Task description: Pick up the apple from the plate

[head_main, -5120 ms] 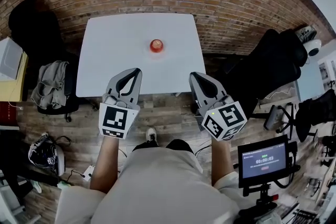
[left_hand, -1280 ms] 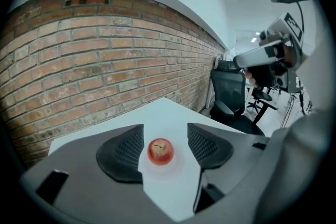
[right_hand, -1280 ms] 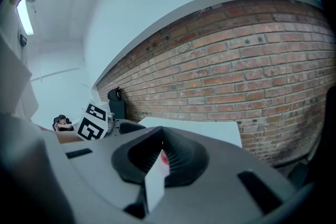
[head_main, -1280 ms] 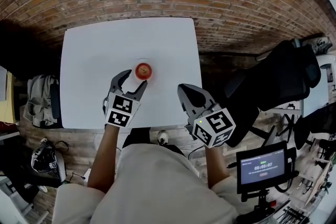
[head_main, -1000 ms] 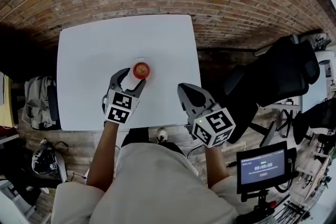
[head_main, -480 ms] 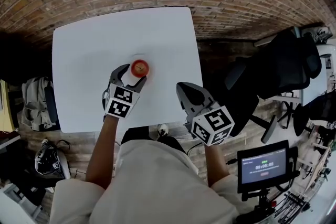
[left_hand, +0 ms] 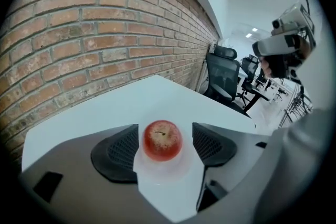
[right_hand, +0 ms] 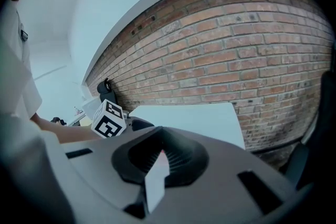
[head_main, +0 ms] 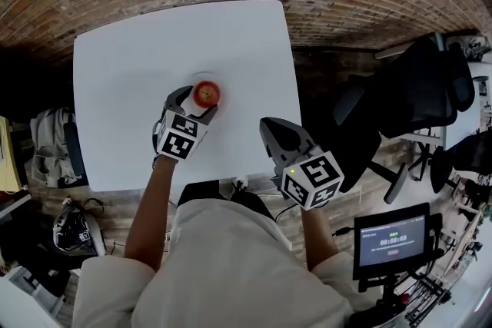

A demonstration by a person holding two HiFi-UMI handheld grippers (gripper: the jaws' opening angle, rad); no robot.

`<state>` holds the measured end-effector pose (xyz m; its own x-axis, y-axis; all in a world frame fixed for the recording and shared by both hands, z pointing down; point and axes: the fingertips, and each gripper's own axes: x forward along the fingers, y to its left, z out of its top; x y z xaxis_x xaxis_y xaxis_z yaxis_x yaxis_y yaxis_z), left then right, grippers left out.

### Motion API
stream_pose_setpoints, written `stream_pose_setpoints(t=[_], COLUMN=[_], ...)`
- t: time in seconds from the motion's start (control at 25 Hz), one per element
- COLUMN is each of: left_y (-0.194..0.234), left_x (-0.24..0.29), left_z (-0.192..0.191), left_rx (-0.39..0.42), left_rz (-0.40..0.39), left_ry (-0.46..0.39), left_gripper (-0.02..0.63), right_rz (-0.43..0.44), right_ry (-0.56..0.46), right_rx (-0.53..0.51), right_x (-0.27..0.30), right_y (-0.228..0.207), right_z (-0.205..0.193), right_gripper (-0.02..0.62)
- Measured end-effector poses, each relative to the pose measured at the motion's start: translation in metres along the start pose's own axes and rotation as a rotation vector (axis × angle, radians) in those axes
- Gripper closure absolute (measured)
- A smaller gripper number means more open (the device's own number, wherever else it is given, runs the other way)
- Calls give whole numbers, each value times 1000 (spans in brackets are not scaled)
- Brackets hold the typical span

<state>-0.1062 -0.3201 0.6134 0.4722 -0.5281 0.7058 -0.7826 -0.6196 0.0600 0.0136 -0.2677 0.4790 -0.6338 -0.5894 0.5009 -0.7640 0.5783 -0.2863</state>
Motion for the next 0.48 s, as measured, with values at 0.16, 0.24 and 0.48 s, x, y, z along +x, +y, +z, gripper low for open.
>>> stream_pose_setpoints(t=[0.16,0.24,0.48], left_y=[3,4,4], left_x=[6,11,26], left_z=[-9,-10,-17], left_rx=[-7,-10,-2], left_rz=[-4,-3,-32], left_ry=[20,24,49], left_gripper=[296,291,259], right_rz=[0,-3,-16], right_ry=[16,23,38], right_rx=[1,1,13], right_x=[2,3,8], right_y=[4,3,-3], right_z=[-5,-6,-10], right_gripper=[592,592,592])
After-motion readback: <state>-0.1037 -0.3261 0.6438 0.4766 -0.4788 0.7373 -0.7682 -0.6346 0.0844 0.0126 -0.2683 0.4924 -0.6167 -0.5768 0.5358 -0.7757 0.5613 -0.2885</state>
